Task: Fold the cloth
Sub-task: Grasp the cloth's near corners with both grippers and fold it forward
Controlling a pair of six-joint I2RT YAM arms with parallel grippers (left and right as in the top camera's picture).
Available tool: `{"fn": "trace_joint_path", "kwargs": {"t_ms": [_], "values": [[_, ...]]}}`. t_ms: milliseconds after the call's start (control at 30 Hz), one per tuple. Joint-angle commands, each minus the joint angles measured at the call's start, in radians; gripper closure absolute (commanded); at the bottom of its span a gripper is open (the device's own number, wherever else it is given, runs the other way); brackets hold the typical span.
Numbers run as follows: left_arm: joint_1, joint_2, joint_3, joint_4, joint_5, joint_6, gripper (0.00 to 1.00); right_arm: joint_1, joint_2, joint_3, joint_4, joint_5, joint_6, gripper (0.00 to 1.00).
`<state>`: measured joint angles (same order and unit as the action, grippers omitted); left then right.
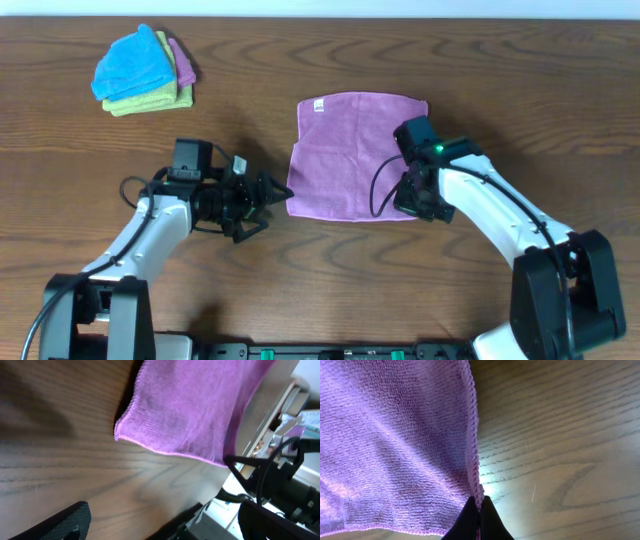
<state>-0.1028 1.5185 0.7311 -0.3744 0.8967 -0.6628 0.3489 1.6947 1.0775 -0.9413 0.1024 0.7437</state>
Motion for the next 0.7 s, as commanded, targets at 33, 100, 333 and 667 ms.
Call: {"fn": "trace_joint_path", "kwargs": {"t_ms": [33, 100, 333, 667], "values": [[-0.043, -0.002, -0.042, 0.077, -0.019, -0.081, 0.05, 0.004, 0.0, -0.008, 0.015, 0.003, 0.03, 0.99], [-0.067, -0.002, -0.051, 0.103, -0.054, -0.11, 0.05, 0.004, 0.0, -0.008, 0.021, 0.005, 0.03, 0.98], [-0.116, -0.002, -0.051, 0.156, -0.177, -0.17, 0.05, 0.004, 0.0, -0.008, 0.023, 0.001, 0.03, 0.98], [-0.128, 0.087, -0.069, 0.266, -0.208, -0.226, 0.05, 0.004, -0.001, -0.008, 0.031, -0.017, 0.037, 0.98]]}}
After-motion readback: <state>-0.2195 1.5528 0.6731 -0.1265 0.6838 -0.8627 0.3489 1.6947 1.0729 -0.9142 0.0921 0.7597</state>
